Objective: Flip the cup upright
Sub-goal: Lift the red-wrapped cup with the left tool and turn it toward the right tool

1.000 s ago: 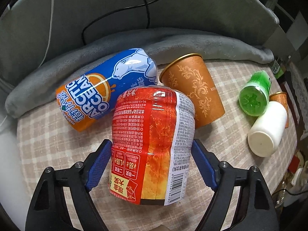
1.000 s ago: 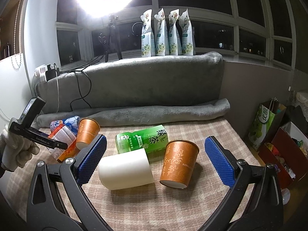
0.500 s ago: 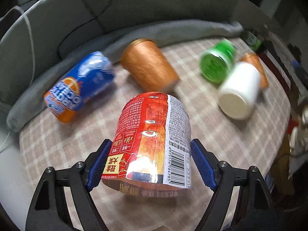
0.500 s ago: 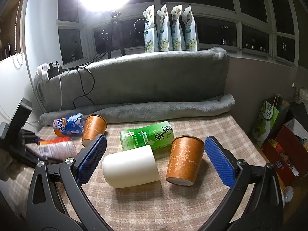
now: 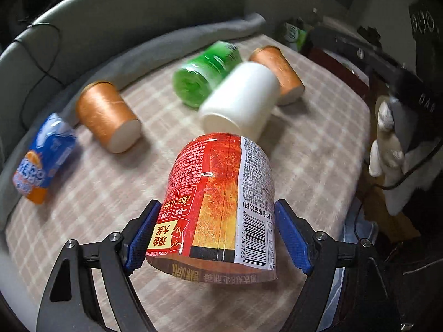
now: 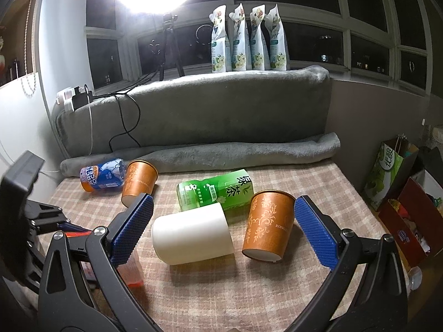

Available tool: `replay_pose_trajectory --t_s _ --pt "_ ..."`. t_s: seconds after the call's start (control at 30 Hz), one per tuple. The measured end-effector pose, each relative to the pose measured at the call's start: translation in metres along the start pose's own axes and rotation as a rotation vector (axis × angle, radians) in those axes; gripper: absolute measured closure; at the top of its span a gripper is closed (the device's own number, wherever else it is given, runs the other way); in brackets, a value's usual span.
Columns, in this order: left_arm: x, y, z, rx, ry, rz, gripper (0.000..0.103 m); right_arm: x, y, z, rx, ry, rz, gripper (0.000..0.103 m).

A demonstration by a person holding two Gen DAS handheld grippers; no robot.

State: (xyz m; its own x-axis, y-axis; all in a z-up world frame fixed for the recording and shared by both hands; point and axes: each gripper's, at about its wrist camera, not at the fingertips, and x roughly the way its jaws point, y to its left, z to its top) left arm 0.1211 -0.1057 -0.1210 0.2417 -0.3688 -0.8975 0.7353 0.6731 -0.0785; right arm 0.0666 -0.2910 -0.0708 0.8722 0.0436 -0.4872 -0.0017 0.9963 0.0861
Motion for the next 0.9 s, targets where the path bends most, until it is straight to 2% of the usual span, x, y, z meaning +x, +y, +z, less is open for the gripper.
replay_pose_trajectory --t_s 0.13,0.33,0.47,0.57,0.67,0.77,0.9 --pt "0.0 0.0 -0.004 0.01 0.005 0.006 0.02 0.004 0.001 0.002 -0.03 0.025 0.066 0.0" --pt "0.0 0.002 -0.015 0.006 0.033 0.049 0.019 0.01 0.022 0.012 -0.224 0.055 0.219 0.0" --pt "-0.007 0.005 -0.023 -0.023 0.016 0.047 0.019 0.012 0.05 0.021 -0.477 0.082 0.342 0.0" --pt "-0.016 0.01 -0.028 -0.058 -0.006 0.04 0.019 0.011 0.077 0.024 -0.683 0.115 0.468 0.0" --pt "-0.026 0.013 -0.036 -0.095 -0.022 0.05 0.019 0.008 0.103 0.022 -0.871 0.15 0.542 0.0" --pt "-0.045 0.02 -0.053 -0.162 -0.057 0.053 0.019 0.006 0.135 0.009 -1.071 0.204 0.639 0.0" --pt "-0.072 0.024 -0.089 -0.284 -0.11 0.085 0.019 0.009 0.169 -0.018 -1.29 0.273 0.726 0.0"
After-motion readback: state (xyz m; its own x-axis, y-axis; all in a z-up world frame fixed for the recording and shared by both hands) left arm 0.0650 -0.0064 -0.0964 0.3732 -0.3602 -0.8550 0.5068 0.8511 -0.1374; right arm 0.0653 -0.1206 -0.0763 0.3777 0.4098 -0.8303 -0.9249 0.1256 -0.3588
